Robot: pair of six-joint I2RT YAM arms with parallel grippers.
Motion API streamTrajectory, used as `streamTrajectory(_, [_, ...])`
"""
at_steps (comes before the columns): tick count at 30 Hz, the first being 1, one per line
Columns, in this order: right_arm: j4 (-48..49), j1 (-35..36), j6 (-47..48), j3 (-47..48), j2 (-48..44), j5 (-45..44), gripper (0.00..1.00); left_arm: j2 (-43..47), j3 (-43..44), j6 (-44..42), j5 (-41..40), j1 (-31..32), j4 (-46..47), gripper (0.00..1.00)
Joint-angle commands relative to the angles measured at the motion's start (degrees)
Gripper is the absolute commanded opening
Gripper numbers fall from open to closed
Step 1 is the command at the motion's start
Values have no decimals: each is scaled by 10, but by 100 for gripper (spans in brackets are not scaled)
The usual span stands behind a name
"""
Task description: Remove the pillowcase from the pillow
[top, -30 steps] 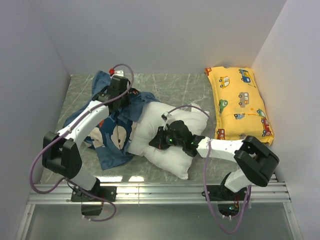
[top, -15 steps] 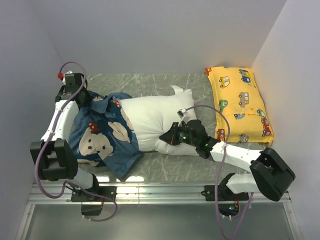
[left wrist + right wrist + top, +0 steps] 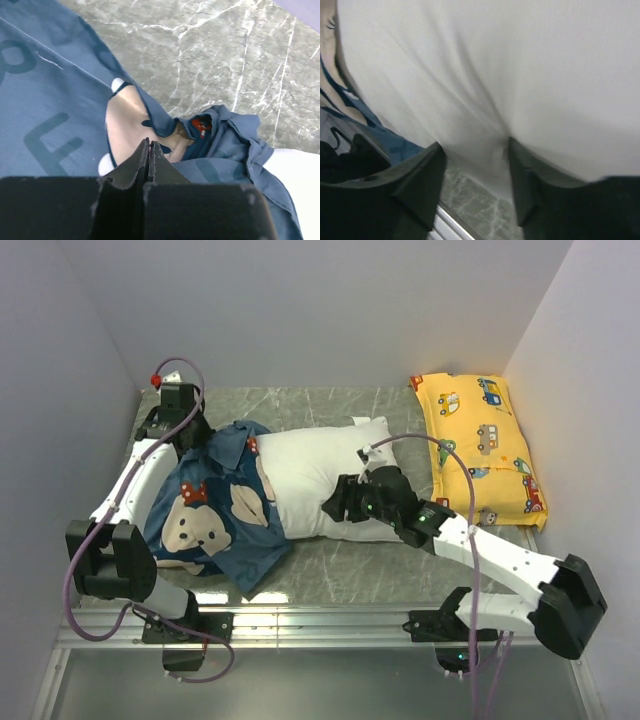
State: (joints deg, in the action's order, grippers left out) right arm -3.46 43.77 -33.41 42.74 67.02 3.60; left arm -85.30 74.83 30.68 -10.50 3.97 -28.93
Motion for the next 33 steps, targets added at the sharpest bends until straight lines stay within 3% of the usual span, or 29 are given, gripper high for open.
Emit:
streamTrajectory(1, [-102,47,38,28,-53,-112,69,16,16,-3,-16,10,32,1])
streamTrajectory(7, [-119,164,55,23,-51,-237,83,6,42,-10,-12,31,16,5])
streamTrajectory(13, [-115,260,34,57,53,-336,89,-6,75,-21,-7,47,-4,7])
streamTrajectory(20, [-60,271,57,127,190,-433,94,-23,88,-33,0,66,-19,9])
streamTrajectory(23, [-77,267,60,172,231,-473,83,-26,88,-41,4,75,-19,11])
streamTrajectory(24, [-85,264,68,183,243,-477,61,-24,87,-43,3,79,-17,13])
streamTrajectory(27, [-119,257,84,233,245,-493,18,-20,84,-47,3,83,-14,16])
streamTrajectory(30, [-148,252,105,268,221,-490,2,-15,90,-52,0,87,-19,20])
streamTrajectory(32, [-181,252,110,297,205,-488,0,-8,98,-55,0,89,-23,24])
streamTrajectory(33, [-196,252,113,312,189,-481,0,-5,104,-59,0,91,-24,33])
